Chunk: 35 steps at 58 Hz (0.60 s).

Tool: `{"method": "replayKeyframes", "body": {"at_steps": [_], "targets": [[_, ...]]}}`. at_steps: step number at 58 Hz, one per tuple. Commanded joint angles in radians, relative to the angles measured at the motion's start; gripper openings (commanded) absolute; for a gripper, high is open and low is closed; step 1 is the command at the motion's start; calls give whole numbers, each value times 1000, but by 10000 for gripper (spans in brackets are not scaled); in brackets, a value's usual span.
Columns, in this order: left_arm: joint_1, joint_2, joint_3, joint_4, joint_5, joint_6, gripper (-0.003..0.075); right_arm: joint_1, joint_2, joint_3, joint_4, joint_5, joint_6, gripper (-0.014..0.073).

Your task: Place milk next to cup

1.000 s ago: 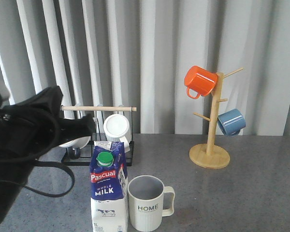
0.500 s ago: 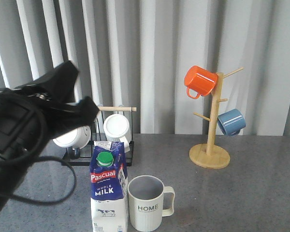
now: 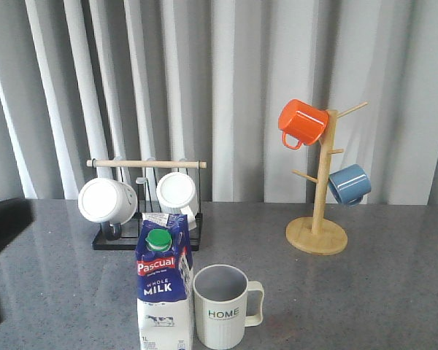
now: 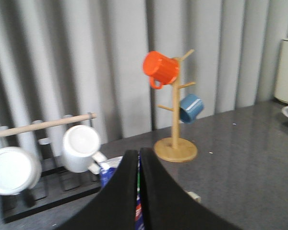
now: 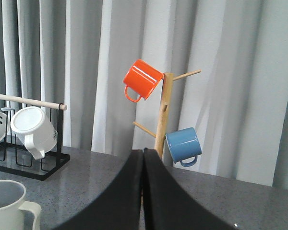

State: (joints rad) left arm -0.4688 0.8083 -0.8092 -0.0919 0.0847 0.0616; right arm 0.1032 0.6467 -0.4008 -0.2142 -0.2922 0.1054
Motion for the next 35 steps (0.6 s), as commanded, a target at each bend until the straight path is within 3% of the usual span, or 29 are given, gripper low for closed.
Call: {"method": "replayKeyframes", "body": {"at_steps": [1, 20, 35], "targets": [[83, -158, 107, 71, -68, -85, -8, -7, -3, -27, 1, -72, 0, -9], [260, -589, 599, 78, -119, -112, -8, -7, -3, -27, 1, -72, 0, -9], [349, -798, 766, 79, -110, -135, -8, -7, -3, -27, 1, -72, 0, -9]]}}
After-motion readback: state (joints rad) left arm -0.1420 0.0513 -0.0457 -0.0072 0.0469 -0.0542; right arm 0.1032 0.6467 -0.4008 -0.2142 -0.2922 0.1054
